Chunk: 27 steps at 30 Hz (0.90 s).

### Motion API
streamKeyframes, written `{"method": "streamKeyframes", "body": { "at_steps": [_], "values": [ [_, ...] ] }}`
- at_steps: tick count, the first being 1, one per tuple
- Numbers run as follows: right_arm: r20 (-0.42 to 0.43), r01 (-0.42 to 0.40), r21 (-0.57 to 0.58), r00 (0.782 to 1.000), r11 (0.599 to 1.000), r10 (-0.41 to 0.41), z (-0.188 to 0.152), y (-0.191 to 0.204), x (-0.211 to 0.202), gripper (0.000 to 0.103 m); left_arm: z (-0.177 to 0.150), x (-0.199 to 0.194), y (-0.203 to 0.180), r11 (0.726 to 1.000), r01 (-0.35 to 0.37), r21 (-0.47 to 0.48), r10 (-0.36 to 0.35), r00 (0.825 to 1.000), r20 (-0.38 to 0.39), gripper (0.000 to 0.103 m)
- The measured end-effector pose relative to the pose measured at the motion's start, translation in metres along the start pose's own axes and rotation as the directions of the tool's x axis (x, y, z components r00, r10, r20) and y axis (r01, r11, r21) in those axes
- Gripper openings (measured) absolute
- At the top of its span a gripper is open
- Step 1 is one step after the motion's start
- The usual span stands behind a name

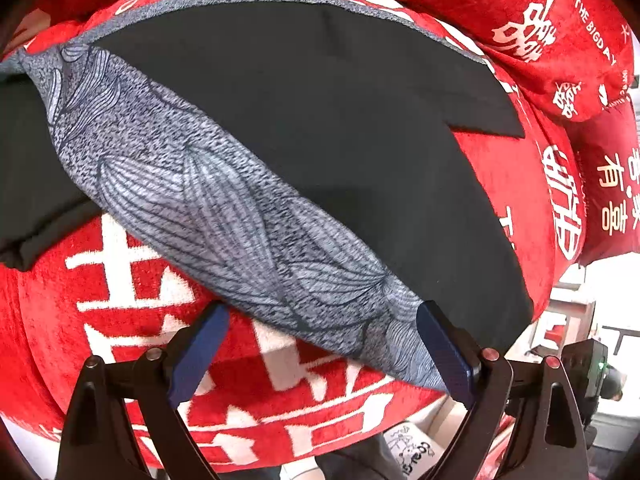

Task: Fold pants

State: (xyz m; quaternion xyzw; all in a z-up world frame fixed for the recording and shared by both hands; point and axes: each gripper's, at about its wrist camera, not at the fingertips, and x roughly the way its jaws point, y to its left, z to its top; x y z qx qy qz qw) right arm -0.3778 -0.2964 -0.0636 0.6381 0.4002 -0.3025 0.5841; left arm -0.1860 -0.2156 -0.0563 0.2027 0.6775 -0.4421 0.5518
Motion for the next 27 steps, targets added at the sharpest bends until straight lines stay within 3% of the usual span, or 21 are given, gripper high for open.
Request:
{"method": "streamKeyframes", "body": {
  "at_steps": [1, 3, 5, 10, 16, 18, 19, 20, 21, 23, 27],
  "values": [
    [-0.012, -0.001, 0.004, 1.0, 1.0, 0.001, 0.003, -0.001, 0.0, 0.007, 0.0, -0.001, -0.001, 1.0, 0.001, -0.002, -0.001, 1.0, 0.005, 0.087],
    [-0.034, -0.013, -0.003, 0.999, 1.0, 0.013, 0.01, 0.002, -0.005, 0.003, 0.003, 0.0, -0.006, 1.0, -0.007, 0.003, 0.007, 1.0, -0.01, 0.045],
    [-0.024, -0.071, -0.025, 0.997, 0.997, 0.07, 0.019, 0.015, -0.021, 0.003, 0.008, -0.001, -0.009, 1.0, -0.013, 0.004, 0.013, 0.999, -0.035, 0.036],
    [0.015, -0.183, -0.124, 0.982, 0.975, 0.186, 0.064, 0.054, -0.065, 0.003, 0.028, -0.032, -0.019, 0.999, 0.034, -0.021, -0.034, 0.999, 0.0, 0.036],
    [0.049, -0.227, -0.2, 0.969, 0.953, 0.241, 0.166, 0.092, -0.088, 0.003, 0.088, -0.049, -0.034, 0.997, 0.059, -0.057, -0.054, 0.995, 0.085, 0.036],
    [0.053, -0.23, -0.219, 0.968, 0.948, 0.247, 0.206, 0.105, -0.084, 0.003, 0.108, -0.052, -0.035, 0.997, 0.042, -0.065, -0.033, 0.991, 0.133, 0.036],
    [0.052, -0.221, -0.226, 0.97, 0.949, 0.239, 0.225, 0.11, -0.081, 0.003, 0.12, -0.054, -0.038, 0.998, -0.002, -0.061, 0.013, 0.986, 0.167, 0.036],
    [0.046, -0.212, -0.227, 0.973, 0.95, 0.228, 0.243, 0.113, -0.078, 0.003, 0.13, -0.054, -0.04, 0.997, -0.053, -0.06, 0.064, 0.979, 0.193, 0.04],
    [0.035, -0.206, -0.228, 0.975, 0.952, 0.219, 0.257, 0.114, -0.074, 0.003, 0.141, -0.055, -0.041, 0.992, -0.106, -0.065, 0.118, 0.97, 0.213, 0.06],
    [0.018, -0.166, -0.239, 0.984, 0.957, 0.176, 0.283, 0.12, -0.065, 0.003, 0.157, -0.059, -0.042, 0.985, -0.144, -0.092, 0.163, 0.953, 0.255, 0.075],
    [0.047, -0.093, -0.277, 0.993, 0.956, 0.11, 0.324, 0.136, -0.054, 0.009, 0.171, -0.079, -0.039, 0.98, -0.162, -0.12, 0.192, 0.93, 0.314, 0.075]
  ]
}}
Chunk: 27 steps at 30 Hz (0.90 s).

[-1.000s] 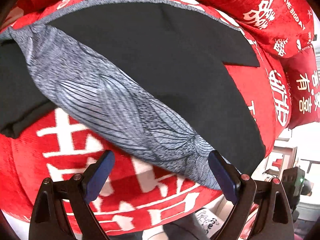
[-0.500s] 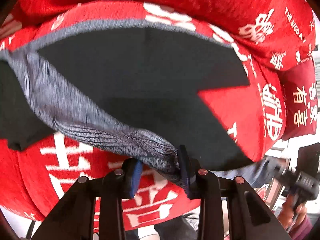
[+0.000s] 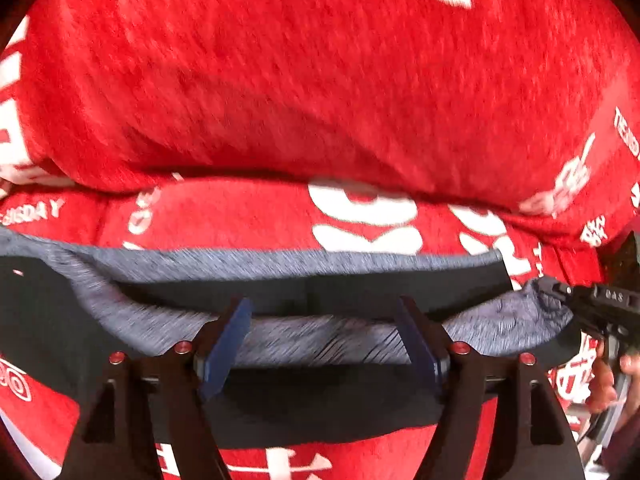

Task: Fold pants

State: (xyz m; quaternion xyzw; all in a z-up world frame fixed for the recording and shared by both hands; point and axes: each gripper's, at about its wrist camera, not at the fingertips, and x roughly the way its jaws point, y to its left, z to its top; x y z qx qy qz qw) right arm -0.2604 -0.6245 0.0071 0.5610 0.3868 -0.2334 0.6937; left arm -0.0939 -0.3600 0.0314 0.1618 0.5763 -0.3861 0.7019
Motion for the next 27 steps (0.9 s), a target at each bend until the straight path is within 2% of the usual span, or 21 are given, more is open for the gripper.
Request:
{"method": "streamKeyframes", "body": {
  "at_steps": [1, 2, 4, 7, 9, 10, 12, 14, 15, 16, 17, 18, 22, 23, 25, 27],
  "values": [
    [0.015, 0.019, -0.01, 1.0, 1.0, -0.019, 0.009, 0.002, 0.0, 0.018, 0.0, -0.004, 0.001, 1.0, -0.015, -0.002, 0.015, 1.0, 0.017, 0.075],
    [0.031, 0.032, -0.016, 0.999, 0.999, -0.032, 0.015, 0.002, -0.002, 0.043, 0.0, -0.008, 0.002, 1.0, -0.03, -0.005, 0.03, 0.999, 0.028, 0.075],
    [0.079, 0.057, -0.028, 0.995, 0.998, -0.054, 0.023, 0.005, -0.012, 0.078, -0.006, -0.014, 0.01, 0.998, -0.069, -0.011, 0.07, 0.997, 0.035, 0.075],
    [0.133, 0.083, -0.053, 0.988, 0.995, -0.075, 0.018, 0.004, -0.034, 0.078, -0.022, -0.015, 0.028, 0.991, -0.135, -0.004, 0.135, 0.991, 0.003, 0.075],
    [0.149, 0.129, -0.019, 0.981, 0.992, -0.124, 0.0, -0.011, -0.045, 0.076, -0.038, -0.005, 0.036, 0.985, -0.171, -0.009, 0.17, 0.985, -0.042, 0.075],
    [0.143, 0.135, 0.017, 0.98, 0.991, -0.136, -0.01, -0.022, -0.048, 0.072, -0.047, 0.001, 0.039, 0.982, -0.186, -0.016, 0.184, 0.981, -0.068, 0.075],
    [0.111, 0.118, 0.107, 0.985, 0.987, -0.13, -0.036, -0.05, -0.048, 0.062, -0.062, 0.014, 0.045, 0.976, -0.215, -0.029, 0.211, 0.971, -0.11, 0.075],
    [0.046, 0.101, 0.188, 0.993, 0.977, -0.111, -0.058, -0.077, -0.034, 0.051, -0.077, 0.025, 0.048, 0.972, -0.232, -0.035, 0.225, 0.964, -0.143, 0.075],
    [0.02, 0.091, 0.23, 0.995, 0.969, -0.098, -0.066, -0.089, -0.023, 0.048, -0.082, 0.031, 0.049, 0.97, -0.239, -0.038, 0.23, 0.96, -0.158, 0.075],
    [0.014, 0.074, 0.258, 0.997, 0.963, -0.081, -0.07, -0.097, -0.016, 0.041, -0.085, 0.035, 0.047, 0.97, -0.241, -0.038, 0.232, 0.959, -0.166, 0.075],
    [0.017, 0.05, 0.281, 0.998, 0.958, -0.057, -0.072, -0.103, -0.009, 0.024, -0.087, 0.039, 0.046, 0.969, -0.244, -0.036, 0.234, 0.957, -0.173, 0.075],
    [0.026, 0.033, 0.291, 0.999, 0.956, -0.042, -0.071, -0.106, -0.003, 0.016, -0.087, 0.043, 0.044, 0.969, -0.246, -0.035, 0.236, 0.956, -0.176, 0.075],
    [0.115, 0.009, 0.223, 0.993, 0.975, -0.035, -0.055, -0.088, -0.013, 0.013, -0.078, 0.052, 0.036, 0.969, -0.245, -0.036, 0.236, 0.959, -0.159, 0.076],
    [0.115, 0.023, 0.206, 0.992, 0.978, -0.047, -0.051, -0.084, -0.015, 0.013, -0.076, 0.056, 0.034, 0.968, -0.249, -0.03, 0.241, 0.956, -0.166, 0.075],
    [0.051, 0.089, 0.211, 0.994, 0.974, -0.102, -0.05, -0.087, -0.009, 0.014, -0.072, 0.066, 0.031, 0.962, -0.271, -0.015, 0.264, 0.946, -0.19, 0.075],
    [-0.027, 0.126, 0.226, 0.992, 0.966, -0.123, -0.053, -0.095, -0.002, 0.016, -0.068, 0.062, 0.029, 0.964, -0.264, -0.005, 0.258, 0.946, -0.196, 0.075]
  ]
}}
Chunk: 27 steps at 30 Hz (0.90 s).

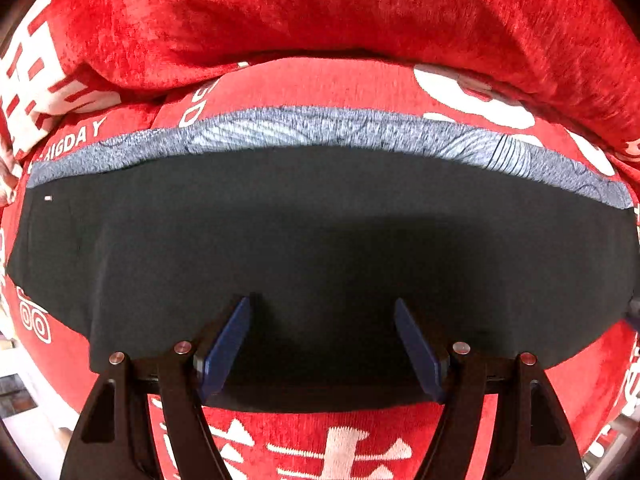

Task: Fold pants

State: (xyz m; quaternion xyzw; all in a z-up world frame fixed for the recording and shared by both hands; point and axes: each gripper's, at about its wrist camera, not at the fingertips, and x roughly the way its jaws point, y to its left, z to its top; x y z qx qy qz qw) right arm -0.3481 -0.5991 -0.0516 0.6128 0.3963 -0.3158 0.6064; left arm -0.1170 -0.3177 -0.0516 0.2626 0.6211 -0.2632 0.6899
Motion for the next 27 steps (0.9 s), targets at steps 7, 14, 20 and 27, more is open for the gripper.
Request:
{"method": "streamKeyframes", "body": {
  "at_steps": [7, 14, 20, 27],
  "values": [
    [0.162, 0.119, -0.191, 0.983, 0.974, -0.089, -0.005, 0.032, -0.044, 0.025, 0.03, -0.03, 0.02, 0.997, -0.058, 0.059, 0.05, 0.991, 0.122, 0.075],
    [0.087, 0.128, -0.405, 0.991, 0.905, -0.101, 0.022, 0.105, 0.034, 0.025, 0.061, 0.018, 0.003, 0.994, -0.102, 0.026, 0.098, 0.99, 0.106, 0.075],
    [0.143, 0.202, -0.393, 0.977, 0.897, -0.158, 0.033, 0.082, 0.032, 0.005, 0.064, 0.026, 0.018, 0.989, -0.142, 0.033, 0.136, 0.98, 0.147, 0.093],
    [0.062, 0.057, -0.269, 0.997, 0.961, -0.042, 0.016, 0.055, -0.009, 0.035, 0.044, -0.031, 0.098, 0.989, -0.144, -0.018, 0.145, 0.986, 0.078, 0.093]
  ]
}}
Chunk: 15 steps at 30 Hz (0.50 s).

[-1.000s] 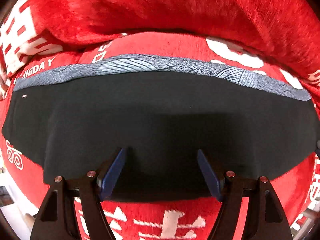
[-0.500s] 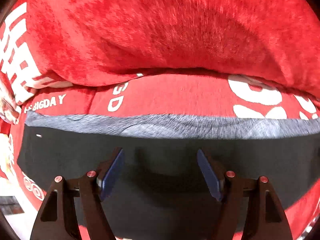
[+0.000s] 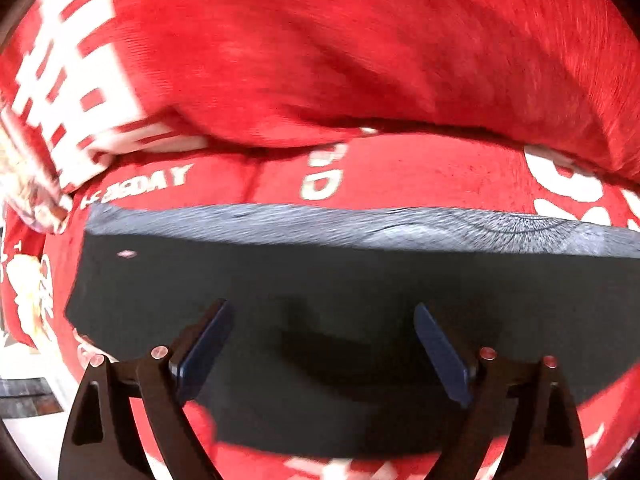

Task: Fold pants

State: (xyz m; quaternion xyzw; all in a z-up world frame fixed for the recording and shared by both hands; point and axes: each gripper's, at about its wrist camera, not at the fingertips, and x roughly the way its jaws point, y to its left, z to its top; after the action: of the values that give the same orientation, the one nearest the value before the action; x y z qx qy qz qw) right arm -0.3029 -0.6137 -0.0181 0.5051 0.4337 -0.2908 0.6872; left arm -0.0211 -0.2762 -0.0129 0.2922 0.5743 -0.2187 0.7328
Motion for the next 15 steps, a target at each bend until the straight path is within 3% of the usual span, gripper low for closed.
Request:
{"method": "streamKeyframes", "body": {
  "at_steps": [4, 8, 12, 15],
  "values": [
    [-0.072, -0.172, 0.016, 0.982, 0.985, 0.173, -0.043, 0.033, 0.002, 0.037, -0.004, -0.033, 0.05, 0.998, 0.047, -0.046, -0.047, 0.999, 0.005, 0.093],
    [-0.202, -0.301, -0.024, 0.935, 0.953, 0.29, -0.094, 0.098, 0.035, 0.037, -0.008, -0.042, 0.096, 0.995, 0.056, -0.078, -0.055, 0.998, 0.016, 0.093],
    [-0.316, -0.375, -0.029, 0.883, 0.927, 0.347, -0.149, 0.17, 0.094, 0.037, -0.017, -0.015, 0.137, 0.999, -0.016, -0.031, 0.016, 1.0, 0.004, 0.093],
    [-0.355, -0.418, 0.021, 0.846, 0.908, 0.397, -0.184, 0.215, 0.14, 0.037, -0.028, 0.019, 0.171, 1.0, -0.023, -0.013, 0.023, 1.0, -0.012, 0.093]
  ]
}}
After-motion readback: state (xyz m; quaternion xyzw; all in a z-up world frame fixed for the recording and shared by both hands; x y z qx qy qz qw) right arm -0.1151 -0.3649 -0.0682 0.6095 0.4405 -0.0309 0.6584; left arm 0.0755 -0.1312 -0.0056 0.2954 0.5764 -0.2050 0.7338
